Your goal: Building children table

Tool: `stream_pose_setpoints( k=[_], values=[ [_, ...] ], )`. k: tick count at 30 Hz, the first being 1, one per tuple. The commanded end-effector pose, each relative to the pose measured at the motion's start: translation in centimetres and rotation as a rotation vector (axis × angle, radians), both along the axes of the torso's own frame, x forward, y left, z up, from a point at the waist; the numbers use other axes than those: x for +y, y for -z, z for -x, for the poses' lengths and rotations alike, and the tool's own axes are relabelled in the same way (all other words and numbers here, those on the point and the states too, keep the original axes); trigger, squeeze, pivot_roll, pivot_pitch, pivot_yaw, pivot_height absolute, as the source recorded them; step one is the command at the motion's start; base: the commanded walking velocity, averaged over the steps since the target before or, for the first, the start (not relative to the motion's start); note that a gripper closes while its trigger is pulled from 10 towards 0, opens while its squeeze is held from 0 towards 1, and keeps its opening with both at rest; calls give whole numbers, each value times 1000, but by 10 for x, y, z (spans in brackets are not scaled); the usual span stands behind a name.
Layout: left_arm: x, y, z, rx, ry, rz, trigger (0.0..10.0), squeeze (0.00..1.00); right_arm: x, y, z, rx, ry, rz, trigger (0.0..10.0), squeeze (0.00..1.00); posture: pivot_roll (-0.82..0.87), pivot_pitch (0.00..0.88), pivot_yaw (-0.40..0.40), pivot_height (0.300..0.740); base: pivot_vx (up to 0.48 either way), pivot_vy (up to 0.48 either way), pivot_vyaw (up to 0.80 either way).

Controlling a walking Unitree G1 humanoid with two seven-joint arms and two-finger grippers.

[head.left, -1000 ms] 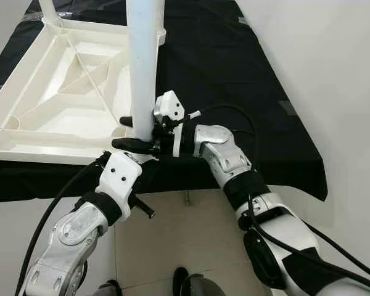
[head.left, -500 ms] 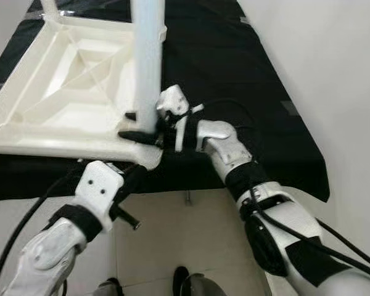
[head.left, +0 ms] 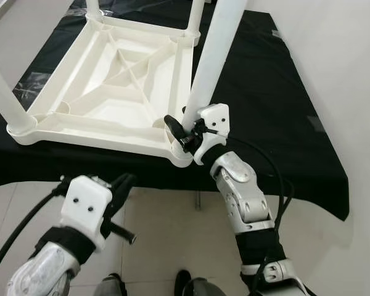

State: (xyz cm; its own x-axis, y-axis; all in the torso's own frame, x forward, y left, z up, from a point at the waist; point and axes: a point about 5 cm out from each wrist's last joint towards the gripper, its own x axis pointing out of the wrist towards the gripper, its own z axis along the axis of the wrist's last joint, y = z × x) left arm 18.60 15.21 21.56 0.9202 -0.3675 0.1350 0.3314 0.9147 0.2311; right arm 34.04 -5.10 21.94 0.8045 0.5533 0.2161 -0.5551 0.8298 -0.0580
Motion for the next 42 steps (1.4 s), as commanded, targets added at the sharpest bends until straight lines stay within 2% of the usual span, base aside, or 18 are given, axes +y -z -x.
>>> stream_pose_setpoints(
  k=[1,2,3,6,7,8,10,11,12,13,20,22,24,32,33,34,35,42],
  values=[
    [0,3,0,21,8,3,10000,0,11,28,-2,140,-22,21,0,0,132,317,-187,740,0,0,0],
    [3,1,0,17,-5,4,10000,0,11,20,-8,128,-29,34,10000,0,136,315,-189,740,0,0,0],
    [6,1,0,17,-20,3,10000,0,11,8,-10,109,-44,25,10000,0,142,315,-190,740,0,0,0],
    [8,1,1,17,-30,3,10000,0,11,0,-10,98,-51,17,10000,0,142,315,-190,740,0,0,0],
    [9,3,1,28,-32,0,10000,0,9,-22,-9,32,-219,21,10000,1000,163,310,-180,740,0,0,0],
    [9,3,1,28,-32,0,10000,0,9,-22,-9,32,-219,21,10000,1000,163,310,-180,740,0,0,0],
    [9,5,0,36,-26,0,10000,0,6,-38,-9,-39,-427,38,10000,1000,168,307,-178,740,0,0,0],
    [8,5,0,39,-22,1,10000,0,2,-45,-11,-83,-520,86,10000,878,170,304,-179,740,0,0,0],
    [8,5,0,41,-19,2,10000,0,-1,-49,-13,-110,-568,124,10000,878,170,304,-179,740,0,0,0],
    [8,6,-1,43,-15,5,10000,0,-4,-52,-14,-136,-624,170,10000,0,172,303,-182,740,0,0,0],
    [4,7,0,58,15,12,10000,0,-2,-59,-20,-145,-810,293,10000,0,187,297,-182,740,0,0,0],
    [4,7,0,58,15,12,10000,0,-2,-59,-20,-145,-810,293,10000,0,187,297,-182,740,0,0,0],
    [4,10,1,73,29,0,10000,0,5,-55,-28,-73,-811,313,10000,0,185,297,-178,740,0,0,0],
    [3,9,1,74,37,4,10000,0,7,-46,-33,-17,-799,332,10000,0,189,300,-180,740,0,0,0],
    [3,9,1,74,36,4,10000,0,6,-45,-35,-7,-806,330,5059,0,191,300,-180,740,0,0,0],
    [3,9,1,74,36,4,10000,0,6,-45,-35,-7,-806,330,5059,0,191,300,-180,740,0,0,0],
    [4,9,1,74,36,3,10000,0,4,-45,-36,1,-815,321,0,0,187,296,-182,740,0,0,0],
    [3,11,1,81,42,6,10000,0,-2,-41,-36,13,-870,299,0,0,177,293,-177,740,0,0,0]
  ],
)
